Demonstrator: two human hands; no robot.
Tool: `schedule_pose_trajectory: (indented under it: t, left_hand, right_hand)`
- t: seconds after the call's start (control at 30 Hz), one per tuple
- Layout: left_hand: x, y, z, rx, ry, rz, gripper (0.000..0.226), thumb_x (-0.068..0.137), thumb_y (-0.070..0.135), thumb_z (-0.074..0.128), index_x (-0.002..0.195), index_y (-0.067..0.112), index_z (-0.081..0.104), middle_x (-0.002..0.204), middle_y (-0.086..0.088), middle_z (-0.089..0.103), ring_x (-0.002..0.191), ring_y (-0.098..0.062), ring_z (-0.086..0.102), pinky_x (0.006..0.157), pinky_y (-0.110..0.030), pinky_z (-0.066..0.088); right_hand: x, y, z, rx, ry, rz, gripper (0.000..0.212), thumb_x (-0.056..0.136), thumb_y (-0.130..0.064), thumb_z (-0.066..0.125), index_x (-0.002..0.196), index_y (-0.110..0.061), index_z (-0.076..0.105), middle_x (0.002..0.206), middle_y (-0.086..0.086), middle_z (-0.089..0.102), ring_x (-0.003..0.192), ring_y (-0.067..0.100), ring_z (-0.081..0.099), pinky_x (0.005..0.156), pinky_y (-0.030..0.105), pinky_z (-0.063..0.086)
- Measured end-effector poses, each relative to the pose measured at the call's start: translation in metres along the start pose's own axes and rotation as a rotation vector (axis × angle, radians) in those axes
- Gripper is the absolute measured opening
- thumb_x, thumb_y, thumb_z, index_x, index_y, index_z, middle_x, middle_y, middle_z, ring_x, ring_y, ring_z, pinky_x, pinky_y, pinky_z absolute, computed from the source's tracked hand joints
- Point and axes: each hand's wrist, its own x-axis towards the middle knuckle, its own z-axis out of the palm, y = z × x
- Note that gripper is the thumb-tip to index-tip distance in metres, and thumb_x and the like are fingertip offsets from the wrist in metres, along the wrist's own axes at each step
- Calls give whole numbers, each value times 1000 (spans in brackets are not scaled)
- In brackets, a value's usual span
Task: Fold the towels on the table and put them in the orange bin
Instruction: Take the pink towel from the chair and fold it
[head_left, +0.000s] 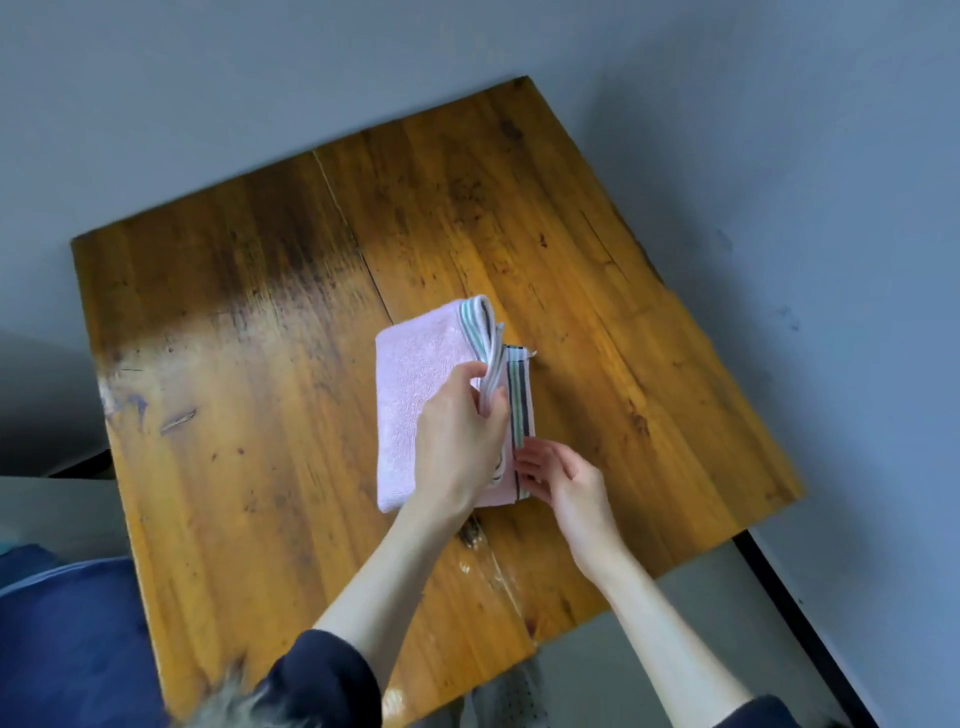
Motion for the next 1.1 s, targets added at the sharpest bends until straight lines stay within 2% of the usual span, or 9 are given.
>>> schedule_pose_trajectory:
  t: [0.13, 0.23, 0.33, 0.5, 0.67, 0.8, 0.93, 1.03, 1.1]
  left_hand:
    - [-6, -4, 23, 34, -44, 18, 25, 91, 24, 51, 115, 18, 52, 73, 6, 56, 78, -27, 61, 68, -39, 47]
    - [-14, -12, 27, 45, -51, 29, 26, 91, 26, 52, 117, 20, 52, 74, 4, 59, 74, -23, 61, 68, -39, 49]
    - [-17, -19, 27, 65, -73, 36, 30, 91, 25, 53, 120, 20, 52, 77, 4, 60, 69, -16, 59, 63, -33, 49]
    - [-15, -18, 30, 82, -79, 11, 37, 91, 25, 55, 127, 18, 49, 96, -4, 66, 86, -21, 62, 74, -37, 51]
    - [-8, -9, 46, 138, -115, -27, 42, 91, 24, 54, 132, 15, 44, 119, -7, 58, 102, -25, 58, 85, -42, 48]
    - [-11, -9, 59, 220, -178, -18, 44, 91, 22, 55, 132, 14, 40, 119, -8, 52, 98, -29, 55, 79, -41, 46]
    - [-18, -14, 67, 308, -303, 24, 53, 91, 22, 55, 139, 12, 32, 116, -11, 48, 97, -30, 53, 74, -37, 43]
    - [-26, -18, 60, 262, -354, 104, 39, 94, 22, 50, 130, 8, 47, 110, -10, 53, 94, -28, 57, 77, -38, 47]
    - [-32, -25, 47, 186, -302, 200, 28, 95, 17, 49, 119, 8, 60, 106, -6, 60, 92, -24, 59, 78, -37, 50]
  right_hand:
    - [8, 5, -8, 50, -30, 48, 30, 100, -19, 37, 94, -15, 67, 92, 6, 72, 89, 19, 69, 71, 22, 55]
    - [31, -13, -10, 141, -93, 92, 38, 100, -34, 36, 103, -12, 66, 95, 6, 73, 90, 17, 69, 75, 26, 55]
    - [62, -43, -9, 322, -188, 193, 41, 99, -44, 30, 108, -17, 60, 94, 6, 73, 90, 18, 69, 74, 30, 55]
    - [95, -73, -8, 362, -219, 185, 38, 97, -38, 42, 125, -14, 50, 111, 8, 65, 101, 22, 65, 79, 34, 54]
    - [105, -74, -14, 245, -217, 142, 36, 98, -32, 44, 127, -11, 51, 117, 7, 62, 107, 22, 62, 87, 35, 51]
    - [105, -72, -15, 219, -212, 176, 36, 97, -29, 46, 129, -13, 48, 112, 3, 61, 107, 22, 60, 86, 38, 52]
    - [104, -68, -14, 41, -167, 152, 37, 95, -24, 51, 130, -12, 50, 122, 6, 59, 112, 23, 57, 94, 42, 49]
    - [100, -64, -13, -34, -147, 131, 41, 92, -32, 55, 129, -13, 51, 119, 4, 61, 109, 20, 58, 92, 41, 50]
    - [96, -59, -14, -79, -160, 120, 44, 90, -33, 59, 128, -13, 50, 114, 3, 64, 102, 18, 62, 86, 38, 54]
